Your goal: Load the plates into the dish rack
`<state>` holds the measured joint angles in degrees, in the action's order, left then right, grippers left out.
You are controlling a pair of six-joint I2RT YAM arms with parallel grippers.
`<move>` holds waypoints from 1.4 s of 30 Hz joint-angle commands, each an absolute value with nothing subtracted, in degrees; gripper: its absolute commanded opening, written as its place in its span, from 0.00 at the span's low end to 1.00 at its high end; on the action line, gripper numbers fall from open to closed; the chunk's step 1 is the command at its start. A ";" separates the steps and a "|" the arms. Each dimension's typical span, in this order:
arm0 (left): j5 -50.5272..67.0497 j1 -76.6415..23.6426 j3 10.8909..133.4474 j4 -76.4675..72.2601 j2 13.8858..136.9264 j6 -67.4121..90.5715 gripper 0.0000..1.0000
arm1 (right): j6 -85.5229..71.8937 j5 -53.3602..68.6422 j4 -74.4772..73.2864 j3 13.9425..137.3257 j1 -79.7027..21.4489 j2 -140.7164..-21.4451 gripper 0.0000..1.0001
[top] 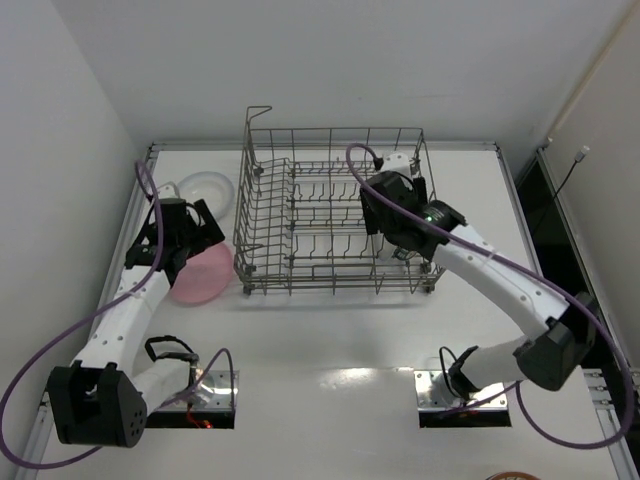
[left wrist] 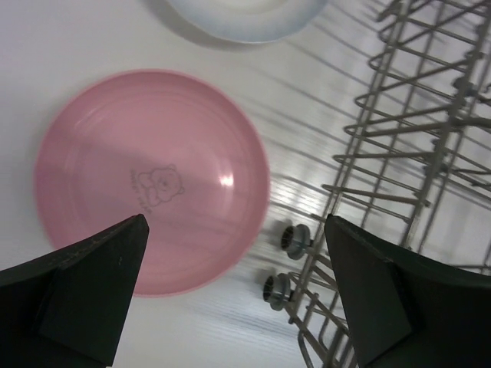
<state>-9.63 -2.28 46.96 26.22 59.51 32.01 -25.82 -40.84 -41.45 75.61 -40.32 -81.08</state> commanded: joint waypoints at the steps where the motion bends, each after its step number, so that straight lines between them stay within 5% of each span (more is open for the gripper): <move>1: -15.56 -2.72 49.66 28.12 62.04 33.75 0.99 | -23.48 -32.89 -35.95 73.74 -40.69 -75.51 0.73; 8: -10.46 -2.72 50.80 24.96 67.68 30.77 0.99 | -15.03 -18.55 -29.88 68.39 -40.69 -67.07 0.73; 15: -17.84 -2.12 74.57 31.46 88.74 24.00 0.99 | -11.95 -15.21 -27.60 62.67 -40.69 -62.50 0.73; 20: -8.46 -0.27 83.58 32.00 106.84 19.87 0.99 | -11.95 -11.78 -26.98 62.14 -40.69 -61.96 0.73; 25: -4.66 -0.26 86.64 29.27 111.70 16.97 0.99 | -11.95 -10.11 -25.84 60.56 -40.69 -60.82 0.73; 35: -14.74 -4.21 94.65 36.20 122.95 14.50 0.95 | -11.95 -10.11 -25.66 59.77 -41.22 -60.82 0.73; 42: -13.89 -4.75 94.58 36.21 121.30 14.50 0.91 | -11.95 -11.16 -26.19 59.77 -41.75 -60.82 0.73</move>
